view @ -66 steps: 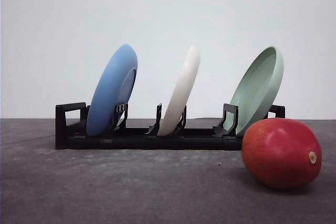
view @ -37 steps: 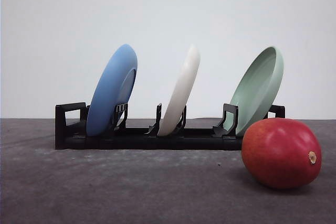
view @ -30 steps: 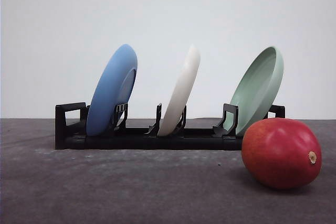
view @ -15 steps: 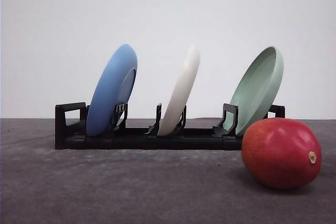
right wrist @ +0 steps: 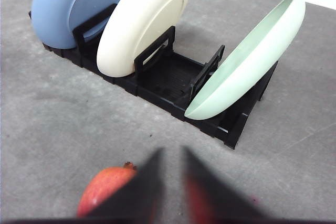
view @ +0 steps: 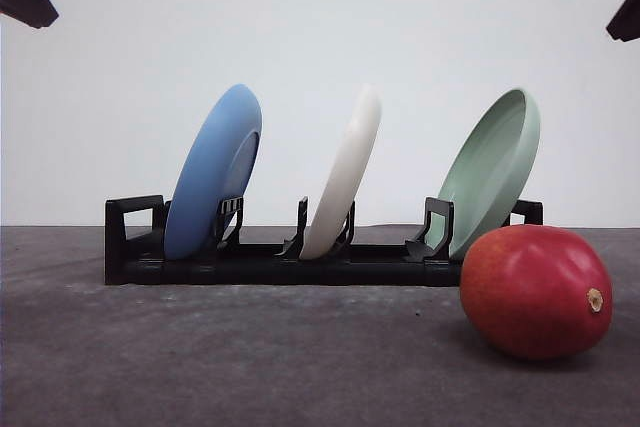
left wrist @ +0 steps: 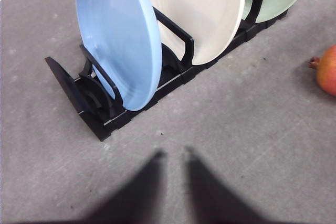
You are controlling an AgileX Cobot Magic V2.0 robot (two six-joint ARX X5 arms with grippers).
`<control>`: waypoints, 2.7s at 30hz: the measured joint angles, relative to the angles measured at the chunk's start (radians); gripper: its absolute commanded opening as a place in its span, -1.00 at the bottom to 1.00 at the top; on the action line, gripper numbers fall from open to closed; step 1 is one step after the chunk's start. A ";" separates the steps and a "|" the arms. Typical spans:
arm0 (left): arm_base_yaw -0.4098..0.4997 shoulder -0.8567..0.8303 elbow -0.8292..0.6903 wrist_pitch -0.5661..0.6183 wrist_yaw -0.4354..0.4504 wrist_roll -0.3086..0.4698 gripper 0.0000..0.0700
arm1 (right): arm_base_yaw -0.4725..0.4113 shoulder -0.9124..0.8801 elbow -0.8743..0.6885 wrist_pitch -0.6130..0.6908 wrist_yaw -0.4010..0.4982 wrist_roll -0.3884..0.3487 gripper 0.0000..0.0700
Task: Place pomegranate in white plate
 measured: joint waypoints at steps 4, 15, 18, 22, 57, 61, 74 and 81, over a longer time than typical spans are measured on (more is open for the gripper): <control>-0.003 -0.002 0.000 0.000 0.000 0.008 0.20 | 0.000 0.000 0.000 0.000 0.000 0.000 0.20; -0.104 0.067 0.001 0.146 0.000 0.013 0.20 | 0.000 -0.013 0.000 -0.008 0.000 0.001 0.19; -0.148 0.132 0.001 0.239 0.000 0.014 0.20 | 0.000 -0.034 0.000 -0.012 0.000 0.001 0.19; -0.194 0.246 0.001 0.381 -0.001 0.013 0.20 | 0.000 -0.056 0.000 -0.012 0.000 0.001 0.19; -0.311 1.026 0.381 0.719 -0.283 -0.156 -0.38 | 0.000 -0.060 0.000 -0.013 0.001 0.001 0.19; -0.311 1.026 0.381 0.718 -0.283 -0.165 -0.69 | 0.000 -0.060 0.000 -0.009 0.002 0.001 0.19; -0.317 1.014 0.381 0.668 -0.286 -0.235 -0.97 | 0.000 -0.060 0.000 -0.008 0.001 0.001 0.19; -0.317 0.964 0.381 0.662 -0.285 -0.322 -0.97 | 0.000 -0.060 0.000 -0.008 0.002 0.001 0.19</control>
